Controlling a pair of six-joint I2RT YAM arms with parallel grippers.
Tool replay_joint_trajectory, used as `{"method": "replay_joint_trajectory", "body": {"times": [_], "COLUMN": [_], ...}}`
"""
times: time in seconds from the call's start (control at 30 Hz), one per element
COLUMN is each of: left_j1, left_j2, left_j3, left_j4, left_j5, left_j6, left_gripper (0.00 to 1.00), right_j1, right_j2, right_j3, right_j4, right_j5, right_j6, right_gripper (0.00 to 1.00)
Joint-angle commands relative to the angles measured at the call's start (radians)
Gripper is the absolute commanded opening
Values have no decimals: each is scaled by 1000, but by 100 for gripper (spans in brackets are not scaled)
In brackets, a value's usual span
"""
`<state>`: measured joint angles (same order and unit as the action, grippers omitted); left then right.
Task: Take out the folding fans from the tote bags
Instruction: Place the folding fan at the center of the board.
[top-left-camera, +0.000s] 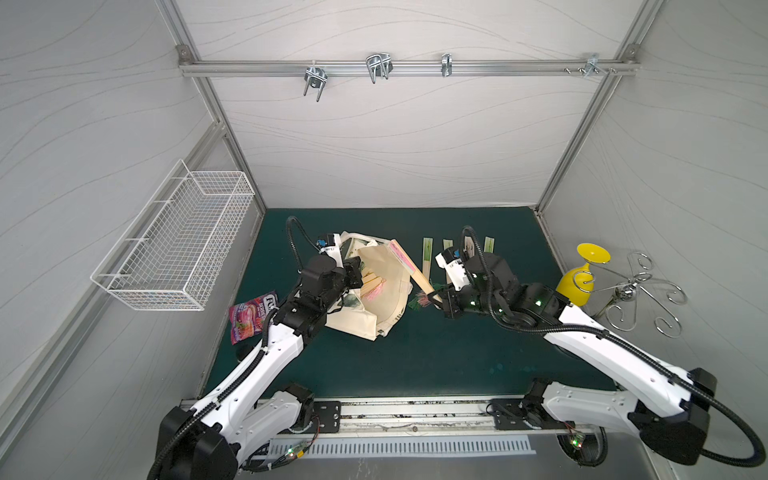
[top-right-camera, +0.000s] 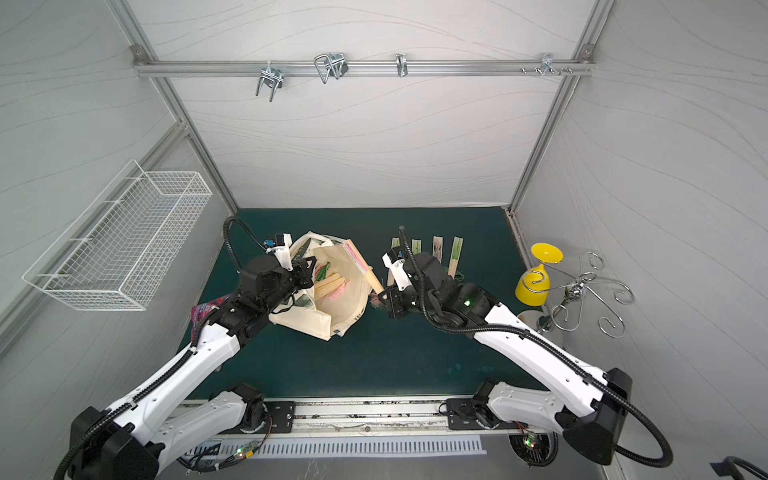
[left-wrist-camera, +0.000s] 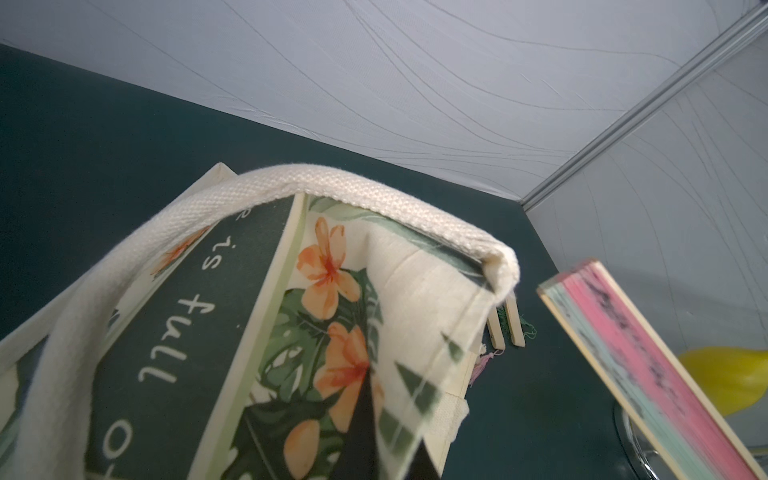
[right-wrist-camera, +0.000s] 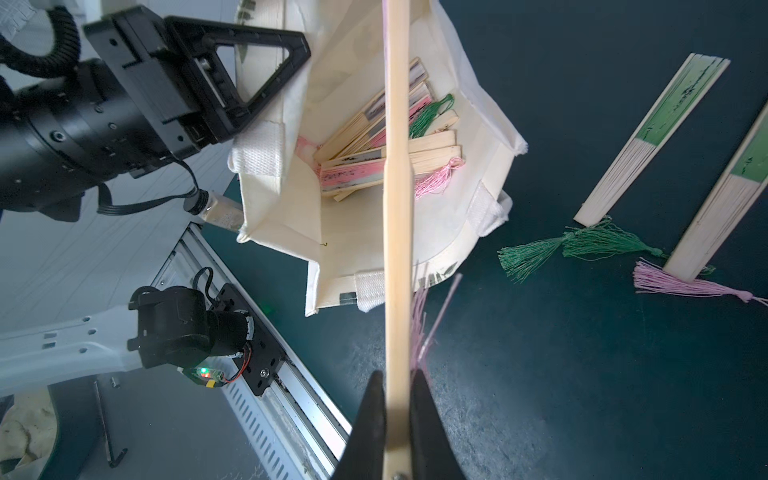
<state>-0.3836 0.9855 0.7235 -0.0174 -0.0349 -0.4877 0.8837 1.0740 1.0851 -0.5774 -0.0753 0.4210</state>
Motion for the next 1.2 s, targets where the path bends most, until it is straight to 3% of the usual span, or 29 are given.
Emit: {"method": "replay_joint_trajectory", "body": {"times": [0.0, 0.17, 0.37, 0.77, 1.17], "left_j1": [23, 26, 26, 26, 26], "left_j2": [-13, -25, -50, -142, -180], "left_j3": [42, 34, 7, -50, -94], "left_j4": [7, 15, 22, 66, 118], "left_j5": [-59, -35, 15, 95, 162], "left_j6": [-35, -16, 18, 77, 70], "left_gripper": [0, 0, 0, 0, 0], "right_j1": [-23, -72, -206, -286, -286], "right_j2": [-74, -146, -41, 401, 807], "right_j3": [-39, -99, -105, 32, 249], "right_j4": [43, 81, 157, 344, 513], "right_j5": [11, 43, -44, -104, -193], "right_j6": [3, 52, 140, 190, 326], "right_gripper": [0, 0, 0, 0, 0]}}
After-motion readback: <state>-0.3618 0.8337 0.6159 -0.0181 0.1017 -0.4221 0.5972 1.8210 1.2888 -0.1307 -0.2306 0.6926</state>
